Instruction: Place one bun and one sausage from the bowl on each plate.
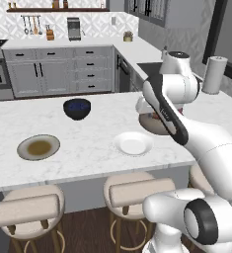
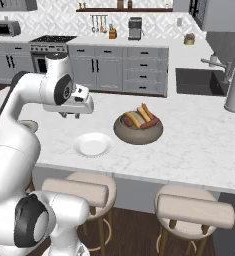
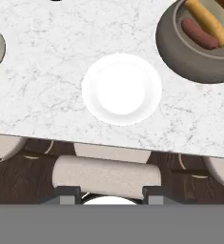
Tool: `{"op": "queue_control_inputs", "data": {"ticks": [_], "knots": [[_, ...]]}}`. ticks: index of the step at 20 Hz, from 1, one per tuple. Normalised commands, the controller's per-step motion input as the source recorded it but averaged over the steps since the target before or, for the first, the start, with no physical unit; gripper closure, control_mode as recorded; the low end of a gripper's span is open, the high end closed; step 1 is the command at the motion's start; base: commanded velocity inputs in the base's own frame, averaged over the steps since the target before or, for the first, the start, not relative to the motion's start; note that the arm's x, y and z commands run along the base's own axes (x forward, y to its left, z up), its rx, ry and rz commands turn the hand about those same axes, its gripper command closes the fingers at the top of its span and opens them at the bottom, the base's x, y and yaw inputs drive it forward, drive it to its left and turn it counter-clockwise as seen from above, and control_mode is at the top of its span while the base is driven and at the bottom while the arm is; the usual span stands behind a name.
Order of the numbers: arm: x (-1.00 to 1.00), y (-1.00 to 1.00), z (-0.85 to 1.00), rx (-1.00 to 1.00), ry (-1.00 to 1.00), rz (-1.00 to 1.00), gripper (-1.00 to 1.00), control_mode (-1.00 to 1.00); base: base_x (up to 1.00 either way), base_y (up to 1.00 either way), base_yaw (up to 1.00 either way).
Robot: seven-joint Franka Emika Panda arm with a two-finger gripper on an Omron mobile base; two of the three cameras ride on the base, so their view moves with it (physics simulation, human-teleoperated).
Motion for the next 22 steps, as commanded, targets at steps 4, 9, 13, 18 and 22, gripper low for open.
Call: {"op": "queue_control_inputs", "data": {"ticks": [4, 9, 13, 18, 22], "knots": [[-0.01, 0.12, -0.37, -0.09, 0.01, 0.00, -1.00, -1.00, 0.00, 0.00, 0.00], [0.29, -0.35, -0.63, -0.04, 0.00, -0.01, -1.00, -1.00, 0.00, 0.00, 0.00], [0.64, -1.00, -0.07, 0.23, 0.04, -0.14, -1.00, -1.00, 0.00, 0.00, 0.00], [0.47, -1.00, 0.02, 0.26, 0.06, -0.18, -1.00, -1.00, 0.00, 0.00, 0.00], [0.34, -1.00, 0.00, 0.17, 0.00, -0.09, -1.00, -1.00, 0.00, 0.00, 0.00]]}}
